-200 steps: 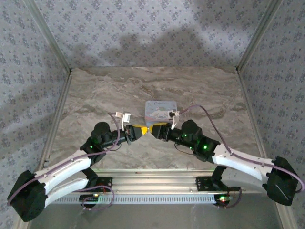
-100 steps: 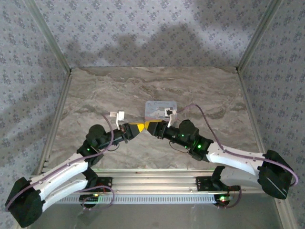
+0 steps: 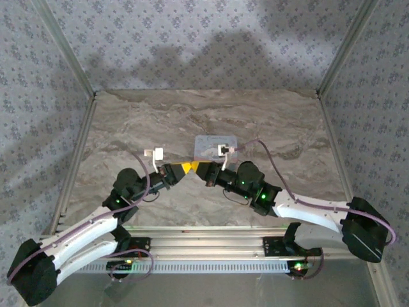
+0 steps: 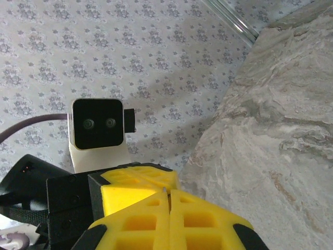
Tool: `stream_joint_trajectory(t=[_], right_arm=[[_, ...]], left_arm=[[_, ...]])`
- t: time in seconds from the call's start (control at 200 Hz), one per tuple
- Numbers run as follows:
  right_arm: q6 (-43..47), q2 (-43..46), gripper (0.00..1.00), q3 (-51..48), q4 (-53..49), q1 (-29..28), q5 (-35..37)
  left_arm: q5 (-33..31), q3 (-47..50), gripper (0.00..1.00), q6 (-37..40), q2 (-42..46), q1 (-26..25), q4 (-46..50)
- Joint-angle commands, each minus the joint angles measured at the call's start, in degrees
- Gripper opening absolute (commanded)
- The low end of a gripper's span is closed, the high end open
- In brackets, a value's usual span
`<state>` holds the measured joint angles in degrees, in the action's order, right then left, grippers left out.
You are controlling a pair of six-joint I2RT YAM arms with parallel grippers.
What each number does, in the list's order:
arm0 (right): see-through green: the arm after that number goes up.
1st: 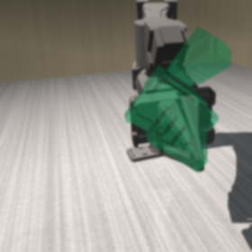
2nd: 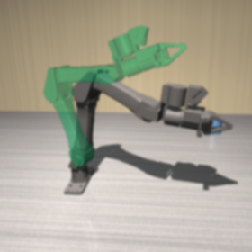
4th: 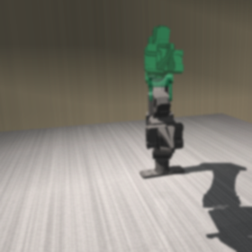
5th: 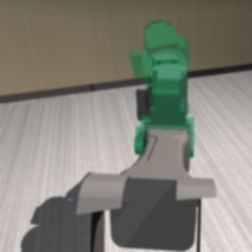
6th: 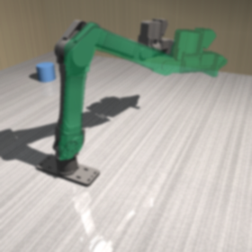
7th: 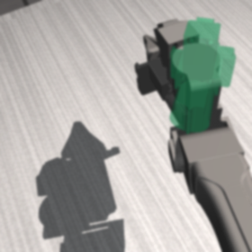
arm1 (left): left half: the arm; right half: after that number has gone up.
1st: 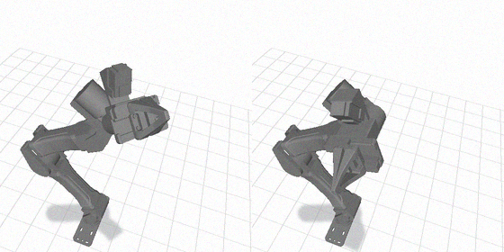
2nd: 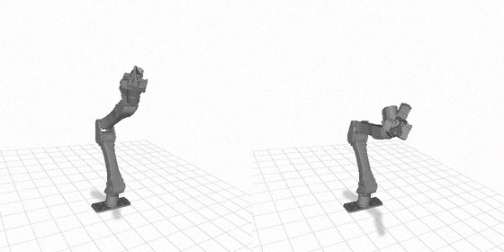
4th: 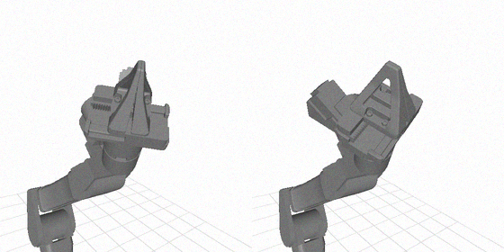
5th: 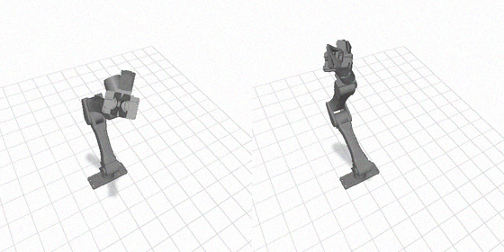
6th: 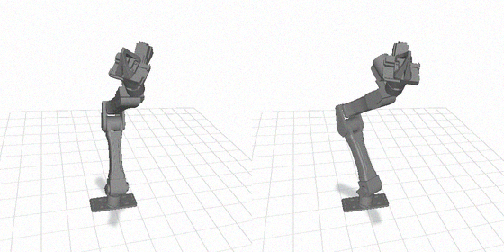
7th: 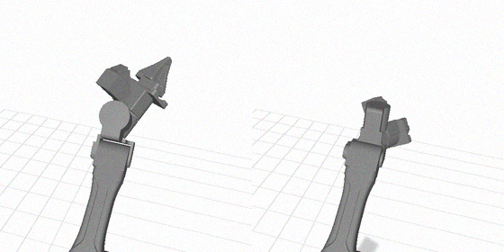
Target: Unlock a padlock with a key
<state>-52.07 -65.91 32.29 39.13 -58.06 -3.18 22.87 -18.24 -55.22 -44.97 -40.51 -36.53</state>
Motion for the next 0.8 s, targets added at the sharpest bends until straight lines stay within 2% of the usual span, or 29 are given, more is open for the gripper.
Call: stream_joint_trajectory(t=[0.0, 0.23, 0.43, 0.505, 0.545, 0.63, 0.72, 0.799], right_arm=[[1.5, 0.2, 0.0, 2.2, 1.7, -0.9, -0.4], [7.0, 4.5, 0.0, 4.5, -6.6, -0.1, -2.4], [12.4, 7.9, 0.0, 9.5, -21.9, 3.2, -8.6], [15.6, 7.9, 0.0, 15.0, -34.2, 5.3, -12.4], [20.5, 7.6, 0.0, 18.7, -41.5, 6.4, -13.8], [29.1, 5.4, 0.0, 28.3, -62.5, 8.5, -15.9], [35.6, 1.0, 0.0, 39.2, -80.2, 10.1, -14.7], [40.7, -3.2, 0.0, 46.3, -90.6, 10.3, -13.5]], left_arm=[[0.6, 0.7, 0.0, -0.1, 1.2, -0.1, -2.0], [2.1, 1.8, 0.0, 1.4, 3.6, 0.1, 0.5], [5.2, 1.2, 0.0, 4.0, 5.4, 0.6, 3.2], [6.9, 0.4, 0.15, 5.7, 7.1, 1.9, 6.5], [8.6, -0.3, 0.22, 6.9, 8.4, 3.3, 9.0], [12.7, -2.5, 0.37, 9.9, 10.8, 7.1, 15.3], [17.2, -5.6, 0.45, 14.4, 11.3, 10.4, 20.6], [20.3, -7.5, 0.48, 17.9, 9.5, 11.2, 20.6]])
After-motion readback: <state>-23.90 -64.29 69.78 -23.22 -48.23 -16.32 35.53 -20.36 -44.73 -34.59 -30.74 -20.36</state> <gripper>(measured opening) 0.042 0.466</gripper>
